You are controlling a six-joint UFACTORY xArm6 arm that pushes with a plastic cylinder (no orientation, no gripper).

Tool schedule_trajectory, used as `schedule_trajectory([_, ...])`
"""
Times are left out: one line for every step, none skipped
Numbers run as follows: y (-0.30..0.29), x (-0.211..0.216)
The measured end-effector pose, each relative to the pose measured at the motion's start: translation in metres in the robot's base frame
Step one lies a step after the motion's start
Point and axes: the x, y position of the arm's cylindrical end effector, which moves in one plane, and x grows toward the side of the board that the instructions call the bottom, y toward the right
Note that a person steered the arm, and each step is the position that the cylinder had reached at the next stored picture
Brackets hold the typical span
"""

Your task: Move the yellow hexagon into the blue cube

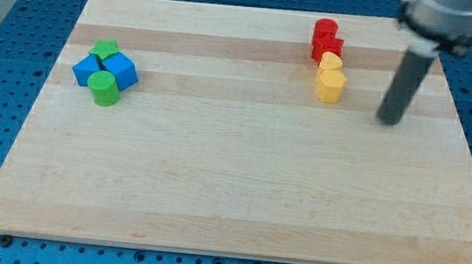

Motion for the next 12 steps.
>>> schedule_trajectory([0.006,-0.031])
schedule_trajectory([-0.011,-0.032])
schedule_trajectory([-0.057,-0.030])
schedule_trajectory([-0.105,-0.018])
schedule_trajectory([-0.153,-0.011])
schedule_trajectory([-0.156,-0.009])
schedule_trajectory([-0.178,0.013])
schedule_trajectory([-0.211,0.028])
schedule_trajectory([-0.261,0.022])
schedule_trajectory([-0.271,-0.021])
schedule_trajectory([-0.304,-0.042])
schedule_trajectory([-0.346,-0.042])
